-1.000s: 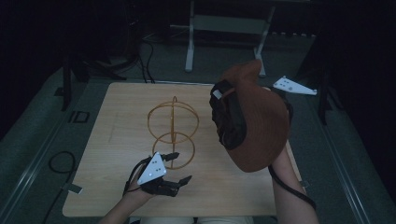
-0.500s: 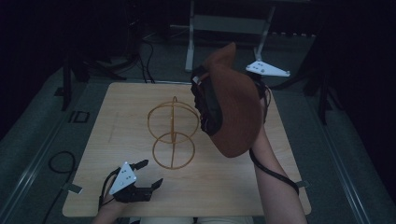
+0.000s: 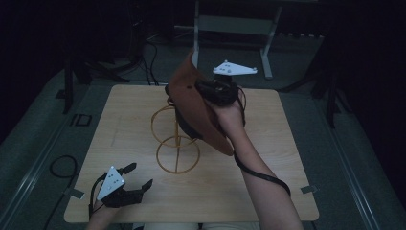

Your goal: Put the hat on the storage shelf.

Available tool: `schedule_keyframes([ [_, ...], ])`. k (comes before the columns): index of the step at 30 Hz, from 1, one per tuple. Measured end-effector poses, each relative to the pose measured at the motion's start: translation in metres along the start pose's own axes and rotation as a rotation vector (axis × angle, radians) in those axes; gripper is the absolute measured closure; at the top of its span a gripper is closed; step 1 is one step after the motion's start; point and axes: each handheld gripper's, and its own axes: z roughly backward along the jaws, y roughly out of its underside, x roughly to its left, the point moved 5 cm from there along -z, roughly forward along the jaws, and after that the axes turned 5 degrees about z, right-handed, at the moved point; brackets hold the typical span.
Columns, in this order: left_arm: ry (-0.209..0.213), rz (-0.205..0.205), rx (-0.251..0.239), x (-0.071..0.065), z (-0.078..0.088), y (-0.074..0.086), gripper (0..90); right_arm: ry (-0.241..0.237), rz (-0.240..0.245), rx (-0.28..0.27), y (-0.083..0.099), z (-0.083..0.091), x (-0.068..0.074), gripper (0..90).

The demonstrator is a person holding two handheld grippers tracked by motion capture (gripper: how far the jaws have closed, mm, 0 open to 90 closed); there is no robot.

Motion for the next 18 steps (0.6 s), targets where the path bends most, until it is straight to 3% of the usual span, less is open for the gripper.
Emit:
schedule_keyframes([
  [2, -0.003, 0.010, -0.004, 0.002, 0.000, 0.000, 18.1, -0.011, 0.001, 0.012, 0.001, -0.003, 0.002, 87.5],
  [3, -0.005, 0.015, -0.007, 0.003, 0.001, 0.000, 18.1, -0.036, 0.010, 0.036, 0.002, -0.012, 0.010, 87.3],
  [13, -0.004, 0.041, -0.010, 0.008, 0.001, 0.002, 18.1, -0.080, 0.055, 0.130, 0.012, -0.037, 0.031, 85.8],
  [18, 0.000, 0.051, -0.005, 0.009, 0.000, 0.004, 18.1, -0.121, 0.073, 0.182, 0.018, -0.047, 0.036, 71.7],
])
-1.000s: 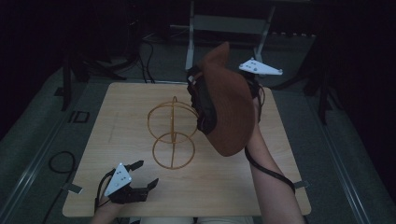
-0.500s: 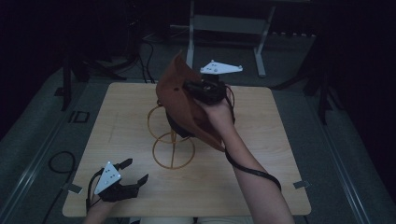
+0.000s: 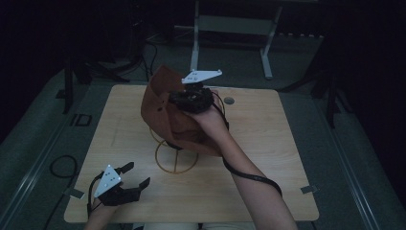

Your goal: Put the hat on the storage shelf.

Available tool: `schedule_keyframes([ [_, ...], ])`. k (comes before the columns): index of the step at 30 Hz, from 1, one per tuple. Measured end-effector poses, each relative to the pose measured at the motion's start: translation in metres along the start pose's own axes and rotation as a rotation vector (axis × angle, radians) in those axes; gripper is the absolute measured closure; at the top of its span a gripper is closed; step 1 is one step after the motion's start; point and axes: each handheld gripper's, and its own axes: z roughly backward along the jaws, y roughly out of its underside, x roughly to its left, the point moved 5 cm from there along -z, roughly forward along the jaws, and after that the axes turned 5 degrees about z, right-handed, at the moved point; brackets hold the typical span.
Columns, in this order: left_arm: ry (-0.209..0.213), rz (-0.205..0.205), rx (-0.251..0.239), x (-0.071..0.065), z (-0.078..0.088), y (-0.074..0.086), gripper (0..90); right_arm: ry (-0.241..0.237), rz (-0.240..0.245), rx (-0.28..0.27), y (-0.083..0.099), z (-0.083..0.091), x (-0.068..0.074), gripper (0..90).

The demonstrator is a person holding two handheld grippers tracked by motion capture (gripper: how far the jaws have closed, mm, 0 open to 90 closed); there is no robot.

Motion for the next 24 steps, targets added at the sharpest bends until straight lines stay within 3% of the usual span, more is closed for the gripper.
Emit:
schedule_keyframes([
  [5, 0.006, 0.002, 0.007, 0.000, -0.001, 0.001, 18.1, -0.028, 0.001, 0.042, 0.003, -0.007, 0.003, 54.2],
  [10, 0.009, 0.006, 0.006, -0.001, -0.001, 0.001, 18.1, -0.045, -0.018, 0.033, 0.003, -0.007, 0.005, 42.2],
  [13, 0.009, 0.004, 0.006, -0.001, -0.001, 0.001, 18.1, -0.095, -0.023, 0.031, 0.003, -0.008, 0.011, 37.1],
  [16, 0.010, 0.007, 0.005, -0.001, -0.001, 0.002, 18.1, -0.074, 0.039, 0.062, 0.003, -0.012, 0.021, 31.3],
  [21, 0.005, 0.000, 0.009, -0.001, -0.001, 0.003, 18.1, -0.077, 0.052, 0.067, 0.007, -0.013, 0.026, 27.7],
  [24, 0.003, 0.004, 0.014, 0.000, -0.002, 0.005, 18.1, -0.090, 0.053, 0.050, 0.007, -0.007, 0.026, 19.8],
])
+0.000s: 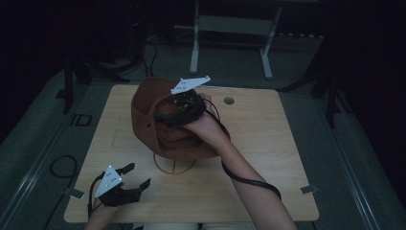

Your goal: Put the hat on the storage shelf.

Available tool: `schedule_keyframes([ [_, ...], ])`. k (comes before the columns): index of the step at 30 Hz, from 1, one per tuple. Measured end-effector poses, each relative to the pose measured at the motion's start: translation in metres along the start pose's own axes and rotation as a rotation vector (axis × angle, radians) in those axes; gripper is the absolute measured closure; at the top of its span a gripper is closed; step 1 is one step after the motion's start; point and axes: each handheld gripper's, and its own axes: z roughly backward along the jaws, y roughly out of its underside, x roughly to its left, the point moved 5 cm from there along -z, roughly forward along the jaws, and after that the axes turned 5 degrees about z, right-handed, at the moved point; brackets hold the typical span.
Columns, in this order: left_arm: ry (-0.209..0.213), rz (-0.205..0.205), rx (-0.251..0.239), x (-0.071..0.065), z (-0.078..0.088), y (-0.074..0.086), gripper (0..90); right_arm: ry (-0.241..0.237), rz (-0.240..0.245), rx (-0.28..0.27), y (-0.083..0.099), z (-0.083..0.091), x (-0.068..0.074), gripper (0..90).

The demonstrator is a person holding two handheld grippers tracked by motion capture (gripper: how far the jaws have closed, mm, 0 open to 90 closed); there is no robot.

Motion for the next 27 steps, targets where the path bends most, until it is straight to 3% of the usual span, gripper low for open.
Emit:
schedule_keyframes([
  [4, -0.007, 0.001, 0.006, 0.001, -0.001, 0.001, 18.0, 0.007, 0.022, -0.051, -0.001, 0.009, -0.001, 15.4],
  [6, -0.009, 0.003, 0.008, 0.002, -0.001, 0.002, 18.0, 0.030, 0.078, -0.078, 0.000, 0.014, -0.003, 14.0],
  [11, -0.018, 0.012, 0.007, 0.005, -0.002, 0.003, 18.0, 0.064, 0.086, -0.094, 0.003, 0.031, -0.009, 13.8],
  [21, -0.062, 0.023, -0.010, 0.010, 0.000, 0.002, 10.6, 0.075, 0.059, -0.052, 0.027, 0.055, -0.020, 14.0],
  [27, -0.079, 0.013, -0.011, 0.011, 0.001, 0.003, 9.1, 0.090, 0.029, -0.065, 0.042, 0.070, -0.027, 14.1],
])
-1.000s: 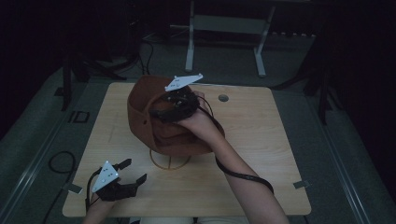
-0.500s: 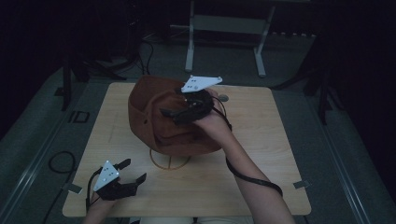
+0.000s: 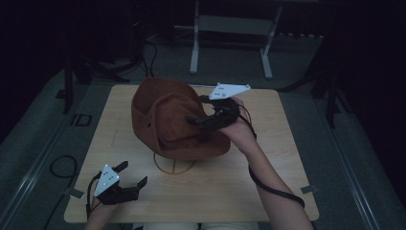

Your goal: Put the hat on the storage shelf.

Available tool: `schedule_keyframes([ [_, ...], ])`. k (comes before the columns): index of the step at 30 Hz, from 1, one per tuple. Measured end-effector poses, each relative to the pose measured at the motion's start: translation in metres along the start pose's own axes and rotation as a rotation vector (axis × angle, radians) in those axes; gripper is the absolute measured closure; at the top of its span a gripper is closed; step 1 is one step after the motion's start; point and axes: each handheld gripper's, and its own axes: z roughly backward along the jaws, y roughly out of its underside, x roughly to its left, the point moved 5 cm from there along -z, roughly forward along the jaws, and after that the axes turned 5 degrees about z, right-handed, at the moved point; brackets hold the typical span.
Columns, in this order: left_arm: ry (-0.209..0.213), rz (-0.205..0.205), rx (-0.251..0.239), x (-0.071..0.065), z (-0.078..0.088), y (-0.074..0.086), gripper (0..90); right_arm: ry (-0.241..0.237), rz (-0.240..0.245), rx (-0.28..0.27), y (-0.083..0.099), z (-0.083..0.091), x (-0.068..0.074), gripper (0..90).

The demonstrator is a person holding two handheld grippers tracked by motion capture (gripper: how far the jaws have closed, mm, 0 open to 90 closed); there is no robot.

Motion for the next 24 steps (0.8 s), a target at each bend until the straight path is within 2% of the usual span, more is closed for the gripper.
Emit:
schedule_keyframes([
  [14, -0.009, 0.001, 0.013, 0.002, -0.003, 0.003, 9.2, 0.089, -0.065, 0.010, 0.049, 0.049, -0.027, 14.2],
  [24, -0.005, -0.005, 0.024, 0.003, -0.005, 0.004, 9.8, 0.149, -0.128, 0.025, 0.094, 0.079, -0.044, 14.3],
])
